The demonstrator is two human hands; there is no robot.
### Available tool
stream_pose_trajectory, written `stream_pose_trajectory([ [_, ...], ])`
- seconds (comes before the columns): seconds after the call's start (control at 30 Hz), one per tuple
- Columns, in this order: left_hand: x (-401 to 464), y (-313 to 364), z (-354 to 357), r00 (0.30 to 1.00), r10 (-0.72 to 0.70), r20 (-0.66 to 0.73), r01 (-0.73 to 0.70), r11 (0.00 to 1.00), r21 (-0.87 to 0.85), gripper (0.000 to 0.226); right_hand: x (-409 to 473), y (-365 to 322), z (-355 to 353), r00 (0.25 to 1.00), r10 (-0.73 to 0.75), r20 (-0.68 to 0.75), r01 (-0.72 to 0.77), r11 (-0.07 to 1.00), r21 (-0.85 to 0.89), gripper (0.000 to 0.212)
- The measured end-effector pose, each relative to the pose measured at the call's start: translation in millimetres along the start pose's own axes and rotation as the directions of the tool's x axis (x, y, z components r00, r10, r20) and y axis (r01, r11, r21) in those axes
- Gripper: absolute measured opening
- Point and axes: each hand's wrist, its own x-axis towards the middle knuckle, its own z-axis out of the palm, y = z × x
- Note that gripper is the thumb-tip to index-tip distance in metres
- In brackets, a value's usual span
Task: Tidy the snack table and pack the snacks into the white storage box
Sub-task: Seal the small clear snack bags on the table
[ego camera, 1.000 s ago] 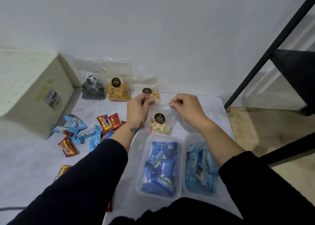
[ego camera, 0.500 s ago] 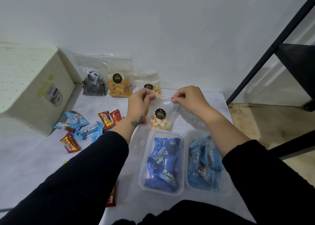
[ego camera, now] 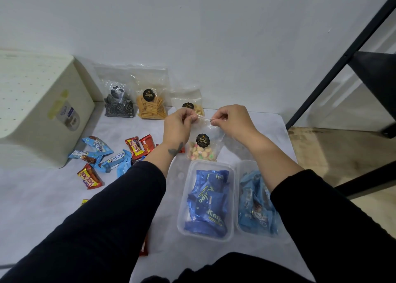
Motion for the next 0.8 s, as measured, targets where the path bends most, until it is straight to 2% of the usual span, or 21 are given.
stream_pose_trajectory([
  [0.23,-0.3,0.6,-1.9,0.999,-0.013,-0.036,0.012,0.999,-0.036,0.012,-0.8,-5.7,1.1,0.999,-0.021,0.046,0.019,0.999,0.042,0.011],
  [0.37,-2.5,4.2,-2.3,1.0,0.008,-0.004,-0.008,0.999,-0.05,0.008,1.7,-7.5,4.7,0.999,-0.041,-0.014,0.042,0.998,0.055,0.009],
  [0.5,-2.6,-1.1,-3.2,0.999,-0.015,0.031,0.016,0.999,-0.047,0.003,2.6,-4.7,11.2,0.999,0.001,-0.033,0.001,0.998,0.067,0.007],
  [0.63,-2.8,-1.2,-3.7,1.0,-0.011,0.016,0.011,1.0,-0.028,0.015,0.7,-4.9,9.6,1.0,-0.026,-0.002,0.026,0.997,0.069,0.01],
  [0.7,-2.2,0.4,-4.0,1.0,-0.007,0.017,0.007,1.0,-0.014,0.012,-0.6,-8.0,8.5,0.998,-0.046,0.036,0.044,0.998,0.053,0.014],
  [0.8,-0.7,3.0,-4.1,0.999,0.001,0.039,-0.002,1.0,0.008,0.007,0.8,-10.8,10.1,0.998,-0.055,0.009,0.055,0.998,-0.025,0.014],
])
